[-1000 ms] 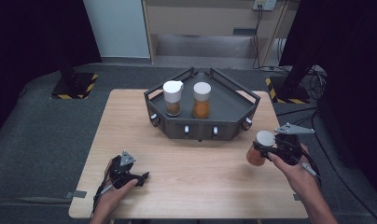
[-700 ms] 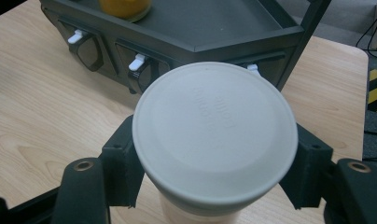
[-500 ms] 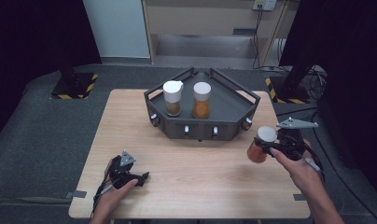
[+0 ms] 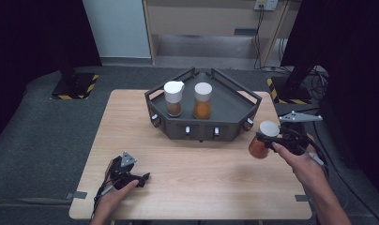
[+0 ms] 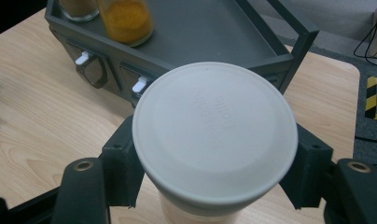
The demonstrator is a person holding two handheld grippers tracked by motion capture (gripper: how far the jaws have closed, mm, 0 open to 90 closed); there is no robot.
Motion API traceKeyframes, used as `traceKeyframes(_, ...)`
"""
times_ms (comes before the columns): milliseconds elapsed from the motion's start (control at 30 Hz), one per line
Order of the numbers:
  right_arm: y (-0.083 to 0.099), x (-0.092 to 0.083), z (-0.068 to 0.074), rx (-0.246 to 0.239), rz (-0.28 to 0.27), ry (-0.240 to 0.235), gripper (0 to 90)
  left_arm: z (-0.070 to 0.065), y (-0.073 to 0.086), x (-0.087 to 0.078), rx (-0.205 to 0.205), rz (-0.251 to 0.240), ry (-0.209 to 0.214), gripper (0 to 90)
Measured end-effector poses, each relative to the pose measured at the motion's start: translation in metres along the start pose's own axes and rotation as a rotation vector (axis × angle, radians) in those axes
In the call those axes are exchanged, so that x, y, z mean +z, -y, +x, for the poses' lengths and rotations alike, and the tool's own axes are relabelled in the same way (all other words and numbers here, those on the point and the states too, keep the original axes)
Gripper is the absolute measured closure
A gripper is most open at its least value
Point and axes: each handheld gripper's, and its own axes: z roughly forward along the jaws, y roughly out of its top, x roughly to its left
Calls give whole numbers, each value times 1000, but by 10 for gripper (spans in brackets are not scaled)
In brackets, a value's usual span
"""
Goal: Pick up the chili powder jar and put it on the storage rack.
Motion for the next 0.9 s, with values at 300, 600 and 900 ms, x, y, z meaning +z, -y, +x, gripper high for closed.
traceKeyframes(300,-12,-1,1,-14,-6,3,343,0,0,0,0,0,0,0)
traceKeyframes(600,-26,1,2,-29,-14,2,343,0,0,0,0,0,0,0)
traceKeyframes(900,-39,2,2,-37,-26,0,343,0,0,0,0,0,0,0)
